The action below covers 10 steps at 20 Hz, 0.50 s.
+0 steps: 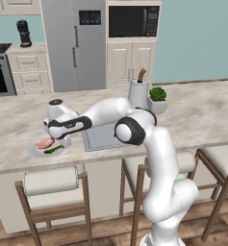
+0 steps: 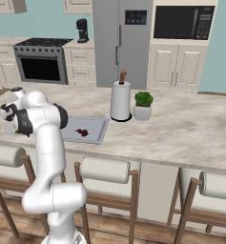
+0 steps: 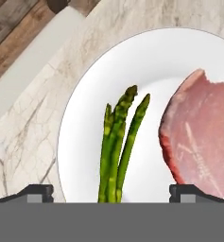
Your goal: Create a steak meal by picking up the steak and asparagus from the tray and placing them on the plate. Leave the beet on the tray.
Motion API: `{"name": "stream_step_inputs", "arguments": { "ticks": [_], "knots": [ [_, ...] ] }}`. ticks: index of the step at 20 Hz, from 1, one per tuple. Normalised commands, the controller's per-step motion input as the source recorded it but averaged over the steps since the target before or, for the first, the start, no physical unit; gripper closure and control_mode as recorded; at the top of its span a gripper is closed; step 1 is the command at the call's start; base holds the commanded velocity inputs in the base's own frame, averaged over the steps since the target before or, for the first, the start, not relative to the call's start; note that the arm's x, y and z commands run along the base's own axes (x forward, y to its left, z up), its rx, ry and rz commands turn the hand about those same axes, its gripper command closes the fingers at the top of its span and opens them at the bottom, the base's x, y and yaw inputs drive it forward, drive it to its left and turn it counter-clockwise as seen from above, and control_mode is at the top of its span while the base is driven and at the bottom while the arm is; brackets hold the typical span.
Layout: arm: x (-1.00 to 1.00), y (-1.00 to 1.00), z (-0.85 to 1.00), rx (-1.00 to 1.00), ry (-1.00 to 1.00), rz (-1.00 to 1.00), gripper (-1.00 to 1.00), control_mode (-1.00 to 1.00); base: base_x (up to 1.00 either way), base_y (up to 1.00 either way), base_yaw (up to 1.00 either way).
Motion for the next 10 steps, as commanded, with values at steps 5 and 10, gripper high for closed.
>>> {"name": "stream_step_inputs", "arguments": {
  "ticks": [5,10],
  "knots": [
    [-0.67,-0.49,0.18,0.00,-0.03,0.00,-1.00,-1.00,0.00,0.00,0.00],
    [-0.65,-0.70,0.42,0.05,-0.12,0.00,-1.00,-1.00,0.00,0.00,0.00]
  ]
}}
